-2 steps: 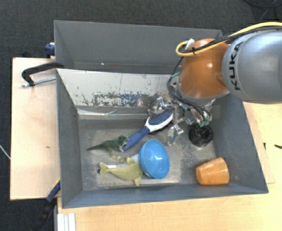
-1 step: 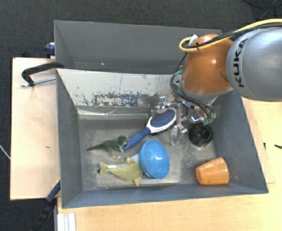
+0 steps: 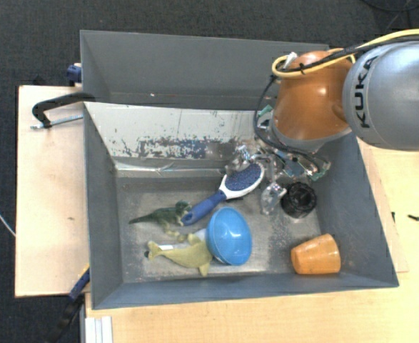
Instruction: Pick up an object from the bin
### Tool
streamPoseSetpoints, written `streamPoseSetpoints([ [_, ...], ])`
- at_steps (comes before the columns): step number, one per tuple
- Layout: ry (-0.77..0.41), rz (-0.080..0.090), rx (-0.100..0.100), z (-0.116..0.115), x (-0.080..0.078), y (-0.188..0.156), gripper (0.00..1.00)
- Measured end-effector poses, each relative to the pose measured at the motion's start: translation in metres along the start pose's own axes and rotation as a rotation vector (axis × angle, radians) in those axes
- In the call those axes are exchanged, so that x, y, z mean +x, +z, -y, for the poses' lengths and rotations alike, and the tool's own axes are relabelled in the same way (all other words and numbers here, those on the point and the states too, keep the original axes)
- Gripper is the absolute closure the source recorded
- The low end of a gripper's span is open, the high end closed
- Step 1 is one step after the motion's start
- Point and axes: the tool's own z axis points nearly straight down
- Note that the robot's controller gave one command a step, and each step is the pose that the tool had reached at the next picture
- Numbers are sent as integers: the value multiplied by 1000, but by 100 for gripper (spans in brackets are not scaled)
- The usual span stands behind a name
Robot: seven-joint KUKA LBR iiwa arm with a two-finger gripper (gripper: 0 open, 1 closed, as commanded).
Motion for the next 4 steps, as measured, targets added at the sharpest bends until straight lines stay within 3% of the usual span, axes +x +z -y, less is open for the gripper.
streamPoseSetpoints([
  [1,140,24,3,-3,-8,22,0],
  [2,109,29,2,4,-5,22,0],
  [3,112,50,16,9,-10,17,100],
  [4,111,45,18,3,-12,12,100],
])
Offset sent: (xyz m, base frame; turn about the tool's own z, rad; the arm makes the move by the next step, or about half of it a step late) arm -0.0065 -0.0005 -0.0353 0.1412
